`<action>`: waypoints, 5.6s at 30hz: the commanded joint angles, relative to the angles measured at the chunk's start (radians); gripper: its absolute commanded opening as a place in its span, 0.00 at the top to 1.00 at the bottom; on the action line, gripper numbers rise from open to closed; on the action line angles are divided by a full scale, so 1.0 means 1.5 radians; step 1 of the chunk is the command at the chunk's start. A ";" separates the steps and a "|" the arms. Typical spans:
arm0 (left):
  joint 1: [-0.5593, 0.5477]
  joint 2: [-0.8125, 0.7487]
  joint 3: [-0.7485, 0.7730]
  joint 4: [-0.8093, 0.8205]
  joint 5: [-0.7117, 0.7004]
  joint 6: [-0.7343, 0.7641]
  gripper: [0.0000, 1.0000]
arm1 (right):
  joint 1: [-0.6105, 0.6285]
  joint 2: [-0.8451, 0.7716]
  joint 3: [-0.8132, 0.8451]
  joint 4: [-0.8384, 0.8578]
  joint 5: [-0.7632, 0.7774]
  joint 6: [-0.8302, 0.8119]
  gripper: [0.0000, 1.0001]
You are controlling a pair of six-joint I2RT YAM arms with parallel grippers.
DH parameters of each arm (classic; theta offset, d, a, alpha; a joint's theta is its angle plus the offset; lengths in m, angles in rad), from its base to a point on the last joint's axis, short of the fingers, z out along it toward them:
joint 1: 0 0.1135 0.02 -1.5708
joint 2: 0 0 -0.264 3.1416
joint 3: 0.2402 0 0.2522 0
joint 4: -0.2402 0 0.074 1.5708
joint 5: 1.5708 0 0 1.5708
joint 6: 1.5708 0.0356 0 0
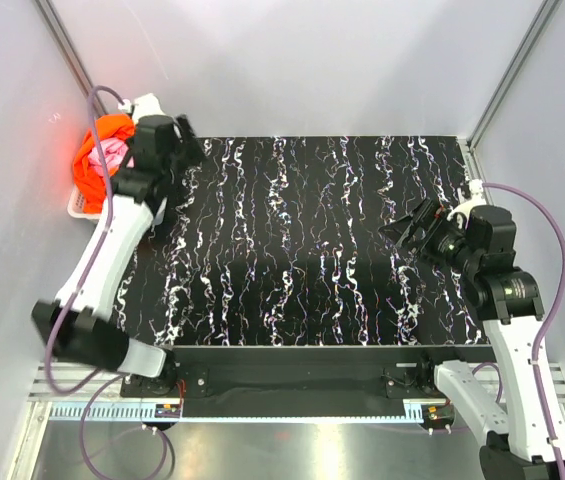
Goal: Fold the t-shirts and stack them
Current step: Grab the tshirt from the pile, then move the tshirt to the center of the board, then flatten the tshirt out
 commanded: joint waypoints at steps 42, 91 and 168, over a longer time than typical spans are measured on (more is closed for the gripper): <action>0.226 0.396 0.189 0.523 0.056 -0.082 0.92 | 0.024 0.071 -0.037 0.070 0.049 0.004 0.00; -0.145 -0.282 -0.492 0.128 0.187 -0.122 0.25 | 0.023 0.303 -0.010 0.064 0.151 0.072 0.09; -0.465 0.043 -0.243 0.051 0.128 -0.023 0.44 | -0.120 0.386 0.134 0.028 0.313 0.043 1.00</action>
